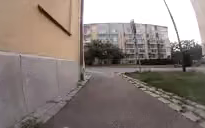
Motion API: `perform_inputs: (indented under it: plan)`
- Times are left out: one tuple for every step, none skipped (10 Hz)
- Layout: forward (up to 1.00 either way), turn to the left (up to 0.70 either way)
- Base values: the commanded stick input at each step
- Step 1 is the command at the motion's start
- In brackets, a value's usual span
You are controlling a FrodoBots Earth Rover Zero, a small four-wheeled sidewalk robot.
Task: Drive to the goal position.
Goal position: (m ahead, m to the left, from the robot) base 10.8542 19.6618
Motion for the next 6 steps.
perform_inputs:
  plan:
    - [0.7,-0.35]
    - [0.7,-0.25]
    - [0.7,-0.14]
    - [0.7,-0.01]
    - [0.7,0.0]
    - [0.7,0.0]
